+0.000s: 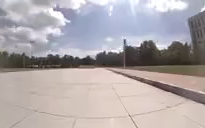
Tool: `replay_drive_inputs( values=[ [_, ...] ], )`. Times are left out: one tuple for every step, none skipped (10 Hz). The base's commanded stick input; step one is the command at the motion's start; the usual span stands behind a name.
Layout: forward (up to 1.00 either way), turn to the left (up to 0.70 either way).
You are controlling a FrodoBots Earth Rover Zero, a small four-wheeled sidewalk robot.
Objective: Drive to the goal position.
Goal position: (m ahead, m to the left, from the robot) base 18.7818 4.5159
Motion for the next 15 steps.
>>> replay_drive_inputs(
  values=[
    [0.7, 0.0],
    [0.7, 0.0],
    [0.7, 0.0],
    [0.7, 0.0],
    [0.7, 0.0],
    [0.7, 0.0],
    [0.7, 0.0],
    [0.7, 0.0],
    [0.7, 0.0],
    [0.7, 0.0],
    [0.7, 0.0],
    [0.7, 0.0],
    [0.7, 0.0],
    [0.7, 0.0],
    [0.7, 0.0]
  ],
)
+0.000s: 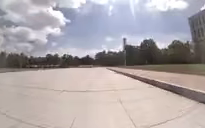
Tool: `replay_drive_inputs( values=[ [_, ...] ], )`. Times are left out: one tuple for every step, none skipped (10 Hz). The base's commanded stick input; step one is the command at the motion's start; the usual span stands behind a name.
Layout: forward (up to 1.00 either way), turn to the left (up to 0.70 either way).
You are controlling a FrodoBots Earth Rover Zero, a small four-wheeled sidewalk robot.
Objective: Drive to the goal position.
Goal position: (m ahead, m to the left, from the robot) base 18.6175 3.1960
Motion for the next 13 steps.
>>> replay_drive_inputs(
  values=[
    [0.7, 0.0],
    [0.7, 0.0],
    [0.7, 0.0],
    [0.7, 0.0],
    [0.7, 0.0],
    [0.7, 0.0],
    [0.7, 0.0],
    [0.7, 0.0],
    [0.7, 0.0],
    [0.7, 0.0],
    [0.7, 0.0],
    [0.7, 0.0],
    [0.7, 0.0]
  ],
)
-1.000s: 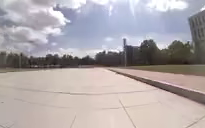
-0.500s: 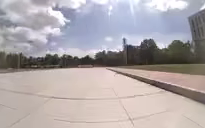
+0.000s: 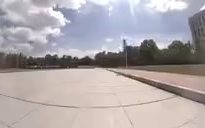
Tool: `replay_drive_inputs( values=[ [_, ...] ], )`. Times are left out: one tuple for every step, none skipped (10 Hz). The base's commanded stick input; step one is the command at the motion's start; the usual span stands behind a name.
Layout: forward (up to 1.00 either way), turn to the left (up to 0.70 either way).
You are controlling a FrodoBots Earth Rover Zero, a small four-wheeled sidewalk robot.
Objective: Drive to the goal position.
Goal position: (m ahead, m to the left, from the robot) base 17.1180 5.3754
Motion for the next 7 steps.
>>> replay_drive_inputs(
  values=[
    [0.7, 0.0],
    [0.7, 0.0],
    [0.7, 0.0],
    [0.7, 0.0],
    [0.7, 0.0],
    [0.7, 0.0],
    [0.7, 0.0]
  ],
)
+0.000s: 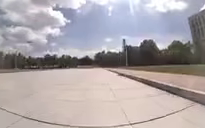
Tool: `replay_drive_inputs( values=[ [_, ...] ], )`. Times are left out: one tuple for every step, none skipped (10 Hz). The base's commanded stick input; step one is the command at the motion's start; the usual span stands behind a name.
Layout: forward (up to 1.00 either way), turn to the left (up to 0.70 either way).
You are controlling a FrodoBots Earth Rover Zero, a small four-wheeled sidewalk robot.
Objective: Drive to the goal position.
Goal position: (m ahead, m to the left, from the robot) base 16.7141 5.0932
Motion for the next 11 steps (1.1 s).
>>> replay_drive_inputs(
  values=[
    [0.7, 0.0],
    [0.7, 0.0],
    [0.7, 0.0],
    [0.7, 0.0],
    [0.7, 0.0],
    [0.7, 0.0],
    [0.7, 0.0],
    [0.7, 0.0],
    [0.7, 0.0],
    [0.7, 0.0],
    [0.7, 0.0]
  ],
)
